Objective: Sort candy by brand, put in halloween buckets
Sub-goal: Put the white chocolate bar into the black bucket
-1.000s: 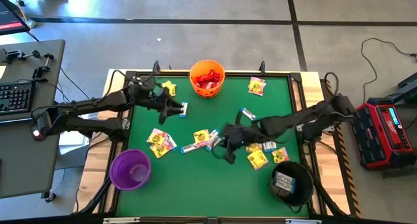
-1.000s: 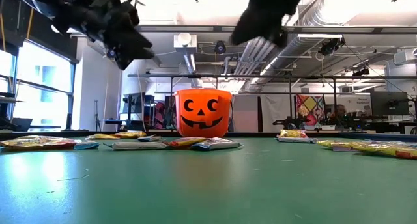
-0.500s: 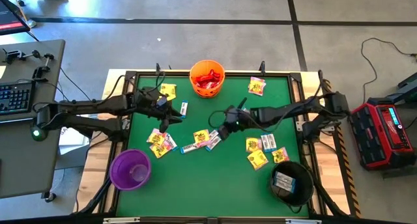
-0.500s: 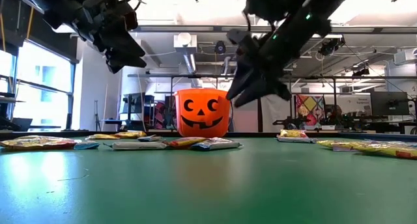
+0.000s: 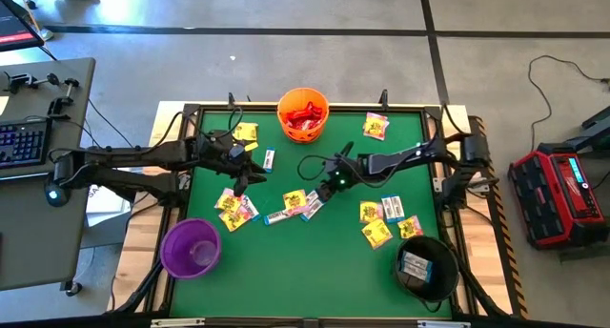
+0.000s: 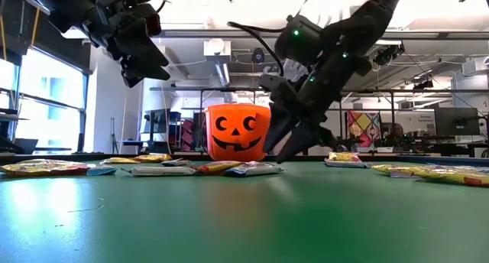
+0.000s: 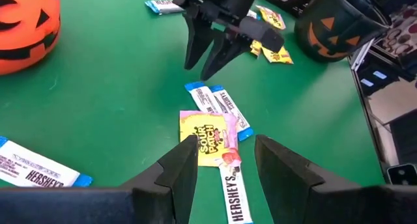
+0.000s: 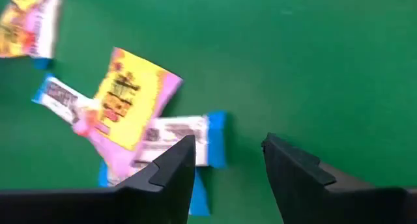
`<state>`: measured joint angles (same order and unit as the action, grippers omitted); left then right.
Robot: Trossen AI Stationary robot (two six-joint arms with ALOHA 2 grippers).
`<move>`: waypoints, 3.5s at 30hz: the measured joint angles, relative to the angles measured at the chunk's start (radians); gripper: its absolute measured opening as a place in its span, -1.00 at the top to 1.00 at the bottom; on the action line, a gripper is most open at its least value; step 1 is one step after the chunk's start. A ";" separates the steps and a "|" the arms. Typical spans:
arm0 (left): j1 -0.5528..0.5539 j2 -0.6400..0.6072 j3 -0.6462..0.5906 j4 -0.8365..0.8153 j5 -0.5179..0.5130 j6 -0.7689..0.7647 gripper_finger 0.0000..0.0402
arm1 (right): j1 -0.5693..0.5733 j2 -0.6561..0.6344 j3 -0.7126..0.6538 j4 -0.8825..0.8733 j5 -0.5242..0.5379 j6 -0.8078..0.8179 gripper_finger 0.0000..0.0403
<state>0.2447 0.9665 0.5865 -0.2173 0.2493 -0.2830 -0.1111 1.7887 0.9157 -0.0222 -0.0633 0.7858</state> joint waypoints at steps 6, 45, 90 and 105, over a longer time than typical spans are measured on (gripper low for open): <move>-0.004 0.000 0.000 -0.001 0.000 -0.013 0.28 | -0.008 0.036 0.000 0.050 -0.039 -0.020 0.16; -0.005 0.000 0.000 -0.003 0.000 -0.082 0.28 | 0.089 -0.157 0.001 -0.004 0.059 -0.086 1.00; -0.064 0.000 0.000 -0.039 -0.043 -0.081 0.28 | 0.090 0.335 0.624 -0.622 0.009 -1.135 -0.06; -0.064 0.000 0.000 -0.041 -0.043 -0.082 0.28 | 0.091 0.358 0.622 -0.612 0.018 -1.125 0.39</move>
<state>0.1810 0.9668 0.5861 -0.2584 0.2058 -0.3649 -0.0200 2.1471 1.5375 -0.6341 -0.0454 -0.3393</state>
